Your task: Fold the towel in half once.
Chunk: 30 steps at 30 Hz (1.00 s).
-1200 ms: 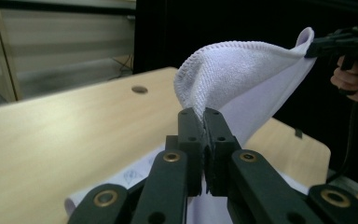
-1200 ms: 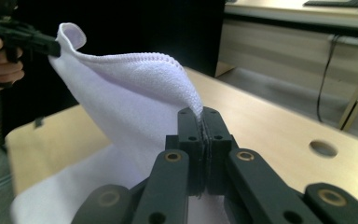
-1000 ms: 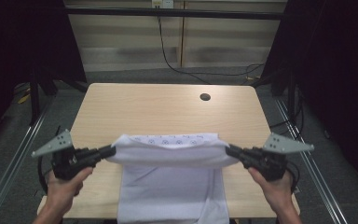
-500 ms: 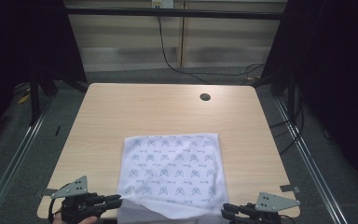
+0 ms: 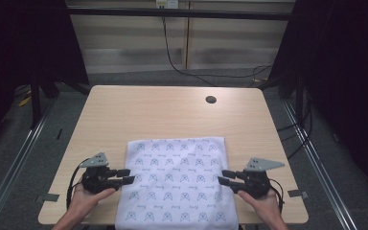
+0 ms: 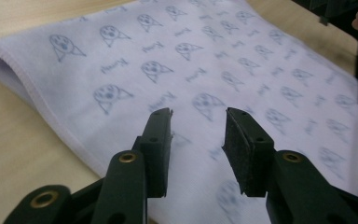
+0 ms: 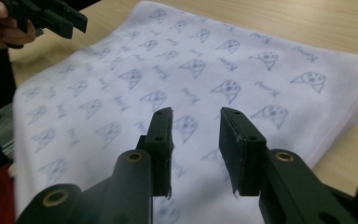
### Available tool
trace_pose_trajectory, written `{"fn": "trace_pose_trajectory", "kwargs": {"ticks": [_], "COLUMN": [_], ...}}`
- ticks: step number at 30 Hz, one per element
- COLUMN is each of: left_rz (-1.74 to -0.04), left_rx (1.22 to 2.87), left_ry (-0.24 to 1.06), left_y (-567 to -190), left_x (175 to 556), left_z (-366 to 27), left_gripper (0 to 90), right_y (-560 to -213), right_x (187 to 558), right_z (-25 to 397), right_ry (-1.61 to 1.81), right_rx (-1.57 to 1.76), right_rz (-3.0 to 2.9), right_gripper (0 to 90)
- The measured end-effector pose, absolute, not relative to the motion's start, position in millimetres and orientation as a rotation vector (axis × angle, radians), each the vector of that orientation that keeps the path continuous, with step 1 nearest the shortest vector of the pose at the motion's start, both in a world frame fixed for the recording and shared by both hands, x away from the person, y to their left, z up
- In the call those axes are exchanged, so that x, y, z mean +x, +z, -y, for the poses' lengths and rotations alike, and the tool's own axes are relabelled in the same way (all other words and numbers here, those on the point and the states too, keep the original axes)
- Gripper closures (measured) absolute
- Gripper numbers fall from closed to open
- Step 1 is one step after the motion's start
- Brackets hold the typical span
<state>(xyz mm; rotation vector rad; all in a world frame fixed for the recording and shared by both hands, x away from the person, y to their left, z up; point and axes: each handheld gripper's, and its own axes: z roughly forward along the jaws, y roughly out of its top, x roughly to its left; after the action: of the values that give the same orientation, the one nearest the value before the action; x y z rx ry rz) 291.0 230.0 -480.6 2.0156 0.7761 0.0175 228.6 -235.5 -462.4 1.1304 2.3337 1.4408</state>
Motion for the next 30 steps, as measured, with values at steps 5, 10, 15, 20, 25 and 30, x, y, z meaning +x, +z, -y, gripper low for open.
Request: {"fn": "trace_pose_trajectory", "kwargs": {"ticks": [5, 10, 15, 20, 25, 30], "left_rz": [-0.866, -0.890, -0.874, -0.852, -0.838, -0.843], "left_rx": [2.033, 2.032, 2.053, 2.081, 2.103, 2.107], "left_ry": [0.040, 0.062, 0.086, 0.078, 0.058, 0.027], "left_y": [-502, -508, -508, -507, -504, -503], "left_x": [327, 337, 332, 317, 292, 275], "left_z": [-222, -219, -222, -230, -232, -235], "left_gripper": [63.6, 66.4, 68.7, 70.2, 70.2, 72.8], "right_y": [-478, -494, -504, -503, -502, -501], "right_x": [281, 303, 304, 283, 259, 242], "right_z": [218, 212, 217, 218, 216, 217], "right_ry": [1.288, 1.233, 1.177, 1.180, 1.170, 1.189], "right_rx": [1.139, 1.199, 1.286, 1.272, 1.225, 1.214], "right_rz": [-2.374, -2.383, -2.374, -2.402, -2.435, -2.462], "right_gripper": [66.9, 67.8, 68.4, 68.5, 68.5, 68.5]}}
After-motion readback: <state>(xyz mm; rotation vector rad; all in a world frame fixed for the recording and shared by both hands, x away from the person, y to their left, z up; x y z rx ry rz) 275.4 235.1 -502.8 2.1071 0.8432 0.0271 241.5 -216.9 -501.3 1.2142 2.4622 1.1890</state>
